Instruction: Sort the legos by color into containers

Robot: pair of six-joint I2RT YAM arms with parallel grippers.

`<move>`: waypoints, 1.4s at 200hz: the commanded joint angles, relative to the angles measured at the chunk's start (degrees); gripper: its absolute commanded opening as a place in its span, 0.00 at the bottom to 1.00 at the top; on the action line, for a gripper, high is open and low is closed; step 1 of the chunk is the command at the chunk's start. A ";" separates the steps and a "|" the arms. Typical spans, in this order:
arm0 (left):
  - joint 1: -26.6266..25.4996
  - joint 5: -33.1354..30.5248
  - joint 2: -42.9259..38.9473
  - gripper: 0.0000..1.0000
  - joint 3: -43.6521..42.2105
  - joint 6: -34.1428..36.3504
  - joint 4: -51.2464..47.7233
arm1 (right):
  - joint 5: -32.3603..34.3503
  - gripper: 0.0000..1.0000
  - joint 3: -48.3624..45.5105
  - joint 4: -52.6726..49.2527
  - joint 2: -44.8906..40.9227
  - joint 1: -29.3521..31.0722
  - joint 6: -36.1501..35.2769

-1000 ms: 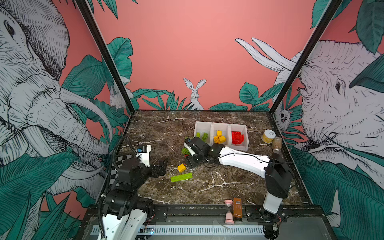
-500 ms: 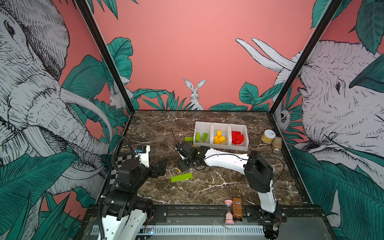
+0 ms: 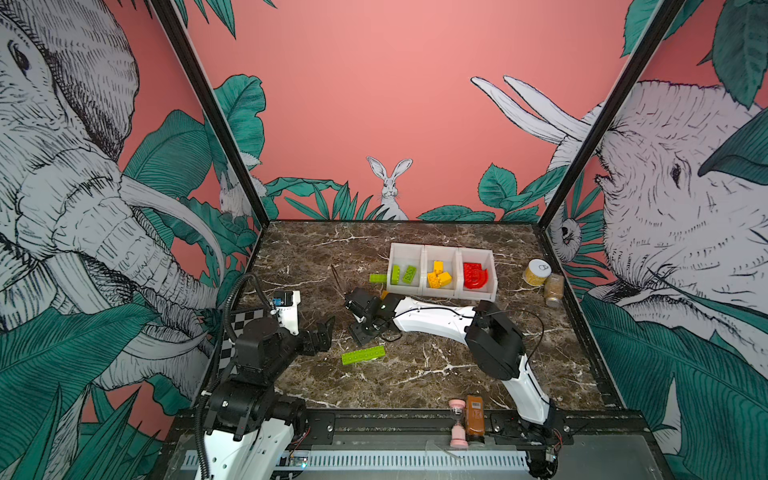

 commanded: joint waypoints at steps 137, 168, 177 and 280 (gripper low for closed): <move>-0.22 0.53 0.57 0.99 1.00 0.23 -0.71 | 2.99 0.45 -0.81 -1.71 -4.42 1.16 -0.07; -0.24 0.47 0.48 0.99 1.00 0.17 -0.71 | 0.15 0.45 -3.31 1.20 -7.36 0.33 1.50; -0.24 0.44 0.40 0.99 0.95 0.17 -0.72 | -0.93 0.44 -3.83 1.91 -8.16 -0.07 1.87; -0.23 0.52 0.30 0.99 0.91 0.23 -0.65 | -4.75 0.44 -7.83 2.17 -18.58 -9.72 -0.39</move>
